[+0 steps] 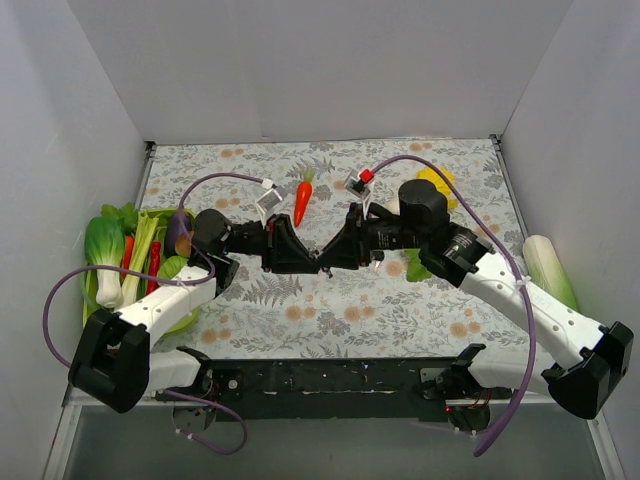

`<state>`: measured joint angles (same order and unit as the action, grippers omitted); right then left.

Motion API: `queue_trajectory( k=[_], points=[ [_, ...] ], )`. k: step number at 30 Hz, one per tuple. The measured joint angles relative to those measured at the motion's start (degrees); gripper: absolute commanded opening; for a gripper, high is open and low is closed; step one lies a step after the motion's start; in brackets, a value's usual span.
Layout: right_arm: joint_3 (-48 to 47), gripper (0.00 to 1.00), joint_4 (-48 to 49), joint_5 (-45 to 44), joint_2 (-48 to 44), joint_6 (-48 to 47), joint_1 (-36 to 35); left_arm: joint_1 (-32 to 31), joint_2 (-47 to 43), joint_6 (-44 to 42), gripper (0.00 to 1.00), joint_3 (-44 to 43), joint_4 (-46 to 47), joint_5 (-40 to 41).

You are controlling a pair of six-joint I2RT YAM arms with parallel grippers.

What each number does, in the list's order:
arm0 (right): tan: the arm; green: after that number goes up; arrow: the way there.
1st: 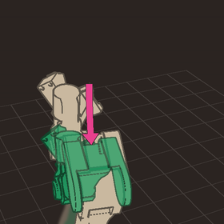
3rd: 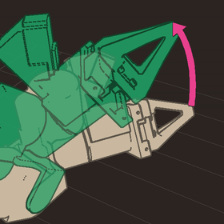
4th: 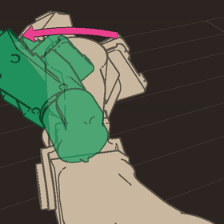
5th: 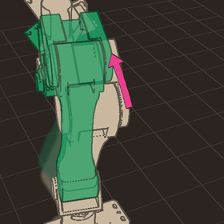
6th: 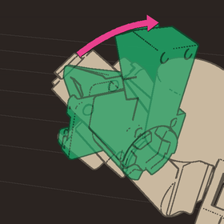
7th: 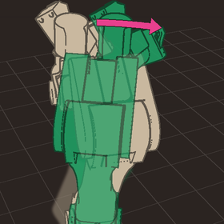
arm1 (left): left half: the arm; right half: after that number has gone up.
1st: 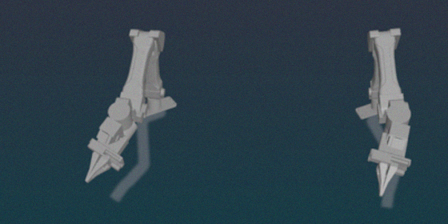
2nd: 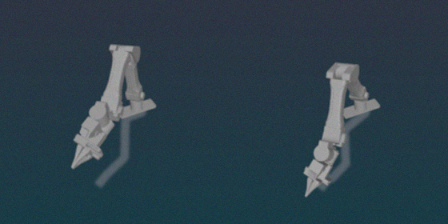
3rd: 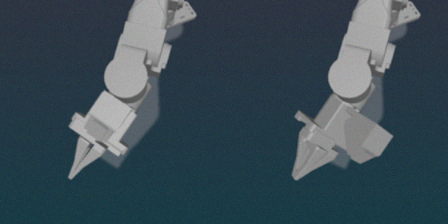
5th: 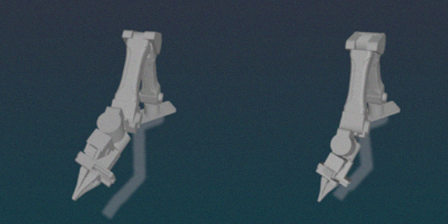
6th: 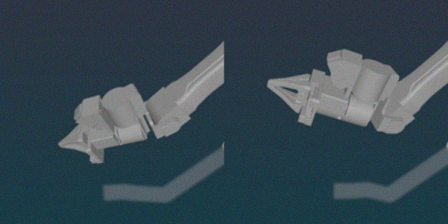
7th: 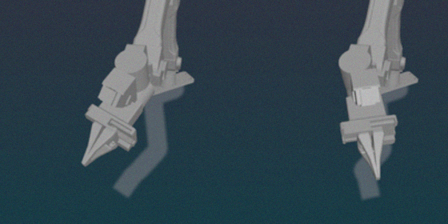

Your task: Unlock with the key

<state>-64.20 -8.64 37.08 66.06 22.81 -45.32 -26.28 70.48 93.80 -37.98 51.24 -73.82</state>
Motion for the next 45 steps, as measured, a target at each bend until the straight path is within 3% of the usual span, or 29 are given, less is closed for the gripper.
queue_trajectory(
  k=[3,10,18,22,28,29,32,36,45],
  points=[
    [0.4,0.01,0.0,0.3,-0.1,0.0,0.4,0.0,0.1,-0.8,0.00,0.0,-1.5,0.0],
    [1.1,0.01,-0.3,0.9,-0.9,0.0,1.7,0.0,0.1,-5.2,0.00,-0.7,-6.8,0.8],
    [1.3,0.01,-6.8,-1.2,-1.9,-5.1,3.5,-0.2,-0.3,-18.7,0.00,-6.1,-25.4,2.3],
    [1.3,0.06,-12.1,-3.9,-1.7,-9.8,3.5,-0.5,-0.3,-24.1,0.00,-6.3,-34.2,3.8],
    [2.4,0.34,-13.6,-4.9,-1.3,-12.8,3.3,-0.7,-1.7,-29.6,0.00,-7.1,-45.3,6.3],
    [2.5,0.48,-13.4,-4.7,-1.3,-13.0,3.3,-0.8,-2.0,-30.1,0.00,-7.3,-46.9,6.8],
    [3.4,0.64,-12.9,-4.3,-1.3,-13.5,3.3,-1.1,-3.0,-31.5,0.00,-7.6,-51.7,7.8],
    [6.0,0.70,-12.3,-4.2,-1.4,-14.1,3.8,-2.5,-3.9,-33.6,0.00,-8.7,-59.8,10.3],
    [12.6,0.69,-4.8,0.4,-5.2,-12.2,3.8,-8.7,-2.5,-38.1,0.00,-12.7,-72.1,13.5]
  ],
)
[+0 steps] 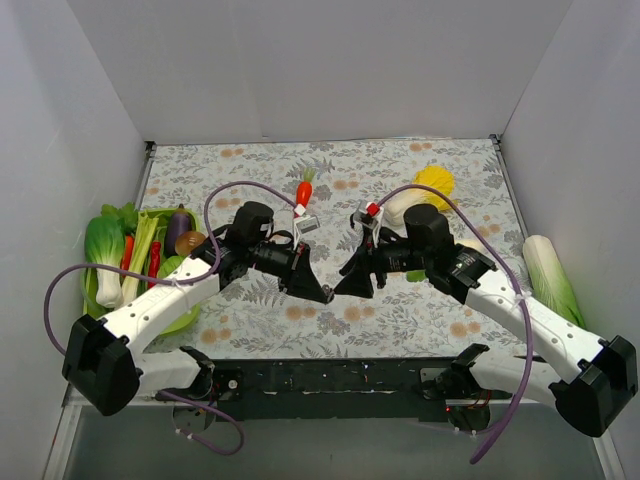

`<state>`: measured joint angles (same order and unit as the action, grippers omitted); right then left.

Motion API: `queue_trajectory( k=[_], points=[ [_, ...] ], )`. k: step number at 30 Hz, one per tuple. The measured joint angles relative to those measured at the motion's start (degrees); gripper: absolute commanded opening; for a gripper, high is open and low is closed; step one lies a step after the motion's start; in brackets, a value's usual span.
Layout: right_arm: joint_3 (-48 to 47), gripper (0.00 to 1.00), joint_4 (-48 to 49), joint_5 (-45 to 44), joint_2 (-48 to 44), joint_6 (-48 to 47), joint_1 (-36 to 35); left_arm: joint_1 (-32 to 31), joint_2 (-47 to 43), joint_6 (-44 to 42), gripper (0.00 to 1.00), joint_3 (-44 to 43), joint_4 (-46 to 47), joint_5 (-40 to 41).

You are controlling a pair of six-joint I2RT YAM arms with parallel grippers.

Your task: Unlock with the key

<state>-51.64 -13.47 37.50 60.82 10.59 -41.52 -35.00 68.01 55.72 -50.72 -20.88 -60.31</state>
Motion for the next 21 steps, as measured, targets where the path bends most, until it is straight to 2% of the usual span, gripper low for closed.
queue_trajectory(
  k=[3,10,16,21],
  points=[
    [2.8,0.67,4.4,2.9,-0.7,1.8,0.0,-1.8,1.8,-1.4,0.00,-1.6,-2.8,0.0],
    [7.5,0.55,13.8,8.2,-1.0,6.9,0.0,-4.5,4.6,-3.8,0.00,-3.9,-7.1,0.0],
    [9.8,0.46,18.5,10.8,-1.1,9.8,-0.1,-4.9,5.7,-5.2,0.00,-5.4,-9.1,0.2],
    [11.3,0.42,21.5,12.3,-1.1,12.2,-0.1,-4.9,5.8,-6.1,0.00,-6.3,-10.3,1.0]
  ],
)
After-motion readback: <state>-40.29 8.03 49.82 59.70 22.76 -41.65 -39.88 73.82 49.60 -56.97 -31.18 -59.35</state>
